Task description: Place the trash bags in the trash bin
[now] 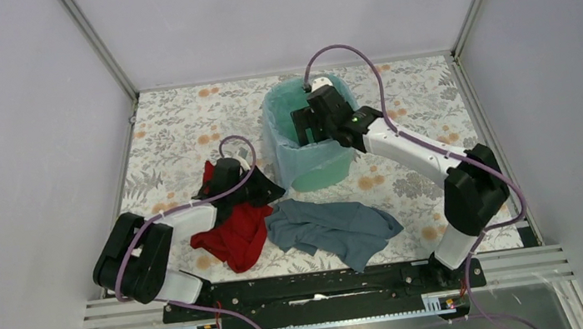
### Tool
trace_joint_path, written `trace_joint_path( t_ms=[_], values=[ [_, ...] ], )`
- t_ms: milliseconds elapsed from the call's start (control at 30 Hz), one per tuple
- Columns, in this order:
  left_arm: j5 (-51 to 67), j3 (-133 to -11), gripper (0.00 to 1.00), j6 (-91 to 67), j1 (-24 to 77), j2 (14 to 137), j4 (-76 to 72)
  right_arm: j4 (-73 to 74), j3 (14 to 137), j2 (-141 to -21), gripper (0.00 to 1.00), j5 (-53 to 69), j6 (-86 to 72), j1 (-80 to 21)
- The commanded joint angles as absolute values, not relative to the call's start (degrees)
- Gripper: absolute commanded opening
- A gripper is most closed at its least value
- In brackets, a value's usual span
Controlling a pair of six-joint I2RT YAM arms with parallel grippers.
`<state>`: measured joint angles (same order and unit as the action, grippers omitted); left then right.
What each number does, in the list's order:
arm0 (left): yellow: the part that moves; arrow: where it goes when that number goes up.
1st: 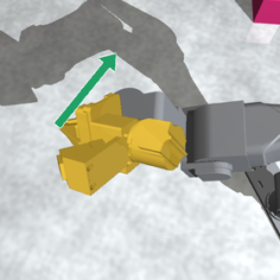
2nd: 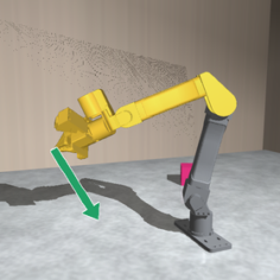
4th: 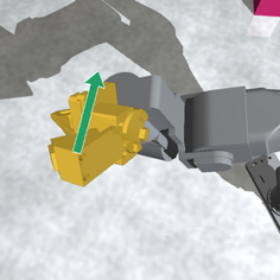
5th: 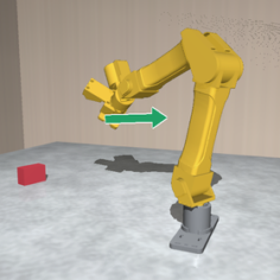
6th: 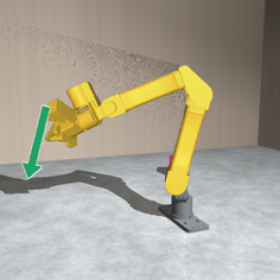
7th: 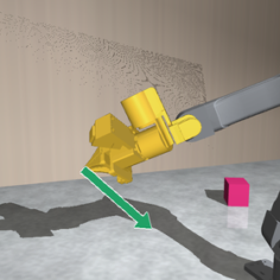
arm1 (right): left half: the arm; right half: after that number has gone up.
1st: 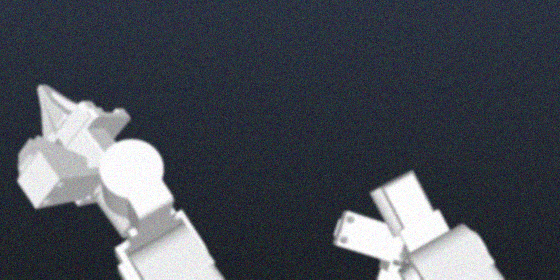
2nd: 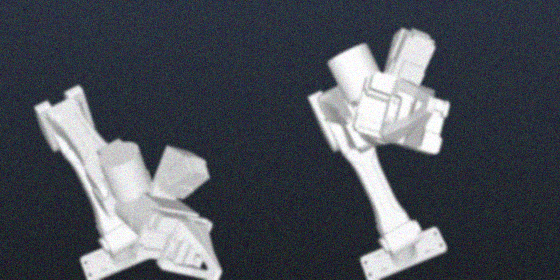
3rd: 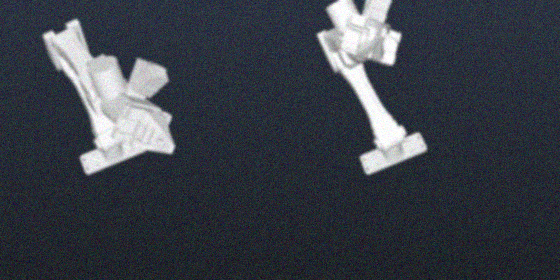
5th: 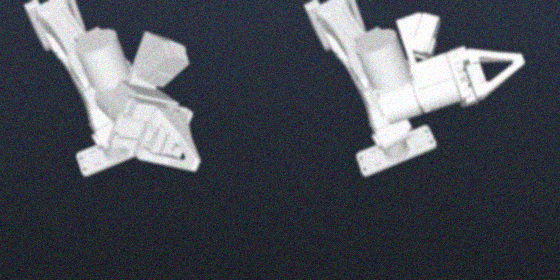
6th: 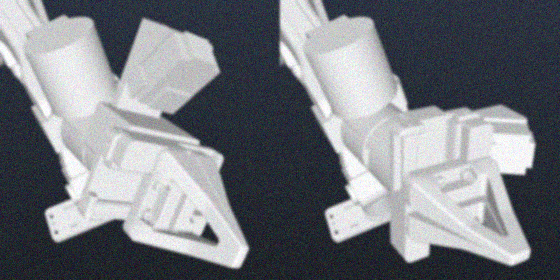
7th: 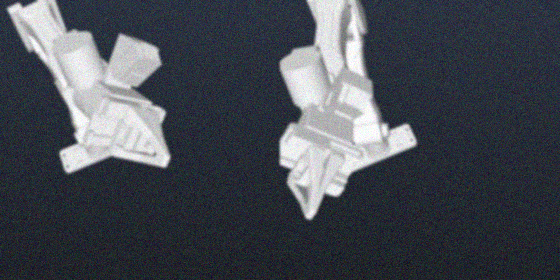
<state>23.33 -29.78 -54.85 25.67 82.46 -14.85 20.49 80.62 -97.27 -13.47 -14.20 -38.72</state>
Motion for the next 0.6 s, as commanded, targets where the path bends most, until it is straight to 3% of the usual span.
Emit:
trace_joint_path(
  t_ms=[0,133,300,567],
  values=[
    [23.59,-33.12,0.20,-53.26,26.02,82.60,-14.81,18.70,80.55,-99.92,1.00,-5.89,-16.60,-38.98],
    [23.46,-33.93,0.21,-54.06,26.01,82.20,-14.59,17.19,83.47,-106.65,1.00,-2.93,-20.15,-39.15],
    [23.03,-35.41,0.22,-53.64,26.02,82.45,-13.66,11.16,77.75,-108.59,1.00,-2.71,-22.68,-39.20],
    [22.35,-37.67,0.23,-52.23,26.02,83.88,-12.01,26.80,89.02,-107.46,1.00,-5.48,-16.94,-39.20]
  ],
)
